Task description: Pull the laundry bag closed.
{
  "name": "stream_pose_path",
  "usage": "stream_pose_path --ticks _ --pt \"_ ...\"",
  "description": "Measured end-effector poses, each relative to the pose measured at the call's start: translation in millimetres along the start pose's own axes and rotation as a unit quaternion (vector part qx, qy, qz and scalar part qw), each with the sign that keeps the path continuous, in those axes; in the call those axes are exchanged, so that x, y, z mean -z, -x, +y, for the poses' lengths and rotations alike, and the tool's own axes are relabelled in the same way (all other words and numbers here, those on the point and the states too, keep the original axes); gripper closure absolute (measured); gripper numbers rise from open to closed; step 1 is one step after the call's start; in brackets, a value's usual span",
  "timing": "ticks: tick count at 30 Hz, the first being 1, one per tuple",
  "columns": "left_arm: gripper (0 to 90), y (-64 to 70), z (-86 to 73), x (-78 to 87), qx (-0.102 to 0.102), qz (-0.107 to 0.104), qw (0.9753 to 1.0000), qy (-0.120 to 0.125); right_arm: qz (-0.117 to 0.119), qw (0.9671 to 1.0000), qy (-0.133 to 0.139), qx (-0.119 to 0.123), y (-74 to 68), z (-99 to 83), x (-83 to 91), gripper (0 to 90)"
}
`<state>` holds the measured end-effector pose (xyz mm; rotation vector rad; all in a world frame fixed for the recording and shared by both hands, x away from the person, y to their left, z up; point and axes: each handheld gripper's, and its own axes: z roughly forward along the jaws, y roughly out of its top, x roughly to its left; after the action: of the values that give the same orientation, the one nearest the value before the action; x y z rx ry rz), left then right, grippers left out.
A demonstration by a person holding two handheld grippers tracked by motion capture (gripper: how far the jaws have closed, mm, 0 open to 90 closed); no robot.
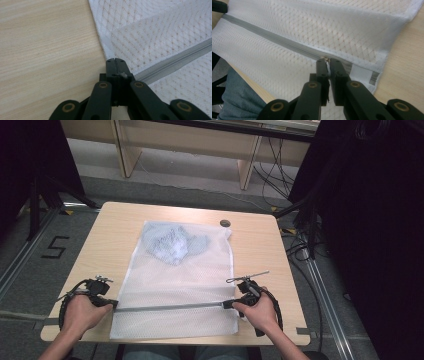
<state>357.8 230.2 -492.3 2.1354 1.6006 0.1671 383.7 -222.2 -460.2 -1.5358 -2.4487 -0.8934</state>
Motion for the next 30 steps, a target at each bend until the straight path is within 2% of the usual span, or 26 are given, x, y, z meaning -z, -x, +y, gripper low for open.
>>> stream_pose_path --ticks 1,6,8,9,10,11,13,14,15,17,19,20,22,27,30 --pt "90.0 0.0 0.0 0.0 0.000 0.000 1.0000 0.000 -0.008 0.9999 0.006 -0.002 -0.5 -0.2 0.5 86.8" --pt "90.0 -0.1 0.0 0.1 -0.001 0.000 1.0000 0.000 -0.008 1.0000 0.002 -0.004 1.5 -0.8 1.3 86.8" --pt "90.0 1.0 -0.1 -0.6 0.005 -0.001 1.0000 0.005 -0.006 1.0000 0.003 -0.006 2.1 -1.2 1.8 86.8" --pt "90.0 1.4 -0.9 -2.1 0.007 0.000 0.9998 0.017 -0.005 1.0000 0.003 -0.006 2.4 -1.3 1.9 86.8" --pt "90.0 1.5 -0.7 -1.5 0.007 0.002 0.9999 0.013 0.001 0.9999 0.000 -0.012 1.7 -1.5 2.0 86.8" --pt "90.0 -0.2 0.0 0.1 -0.002 0.001 1.0000 0.000 0.001 0.9999 0.000 -0.012 1.8 -1.6 2.1 86.8" --pt "90.0 -0.2 0.0 0.0 0.000 -0.001 1.0000 0.000 0.004 0.9997 -0.002 -0.023 0.4 -1.7 2.0 86.8" --pt "90.0 -0.2 0.0 0.0 0.000 -0.001 1.0000 0.000 0.002 0.9999 -0.002 -0.015 1.7 -1.7 2.3 86.8" --pt "90.0 -0.3 -0.1 0.0 0.000 -0.001 1.0000 0.000 0.006 0.9996 -0.006 -0.027 0.6 -1.8 2.7 86.8" --pt "89.9 -0.2 -0.1 0.0 0.000 -0.001 1.0000 0.001 -0.001 0.9999 -0.002 -0.013 4.5 -1.5 2.9 86.8" --pt "90.0 -0.3 -0.1 0.0 0.001 -0.001 1.0000 0.000 0.005 0.9998 -0.003 -0.019 5.1 -2.0 3.8 86.8" --pt "89.9 -0.4 -0.1 0.0 0.001 -0.002 1.0000 0.000 0.001 0.9999 -0.004 -0.012 6.5 -2.4 4.3 86.8" --pt "90.0 -0.2 -0.1 0.0 0.000 -0.001 1.0000 0.000 0.001 0.9997 -0.005 -0.023 5.7 -2.5 4.5 86.8" --pt "90.0 -0.2 -0.1 0.1 -0.001 0.000 1.0000 0.000 0.001 0.9997 -0.006 -0.022 7.4 -2.5 4.8 86.8" --pt "90.0 -0.2 -0.1 0.0 -0.001 0.000 1.0000 0.000 -0.001 0.9999 -0.006 -0.013 9.6 -3.1 4.7 86.8"
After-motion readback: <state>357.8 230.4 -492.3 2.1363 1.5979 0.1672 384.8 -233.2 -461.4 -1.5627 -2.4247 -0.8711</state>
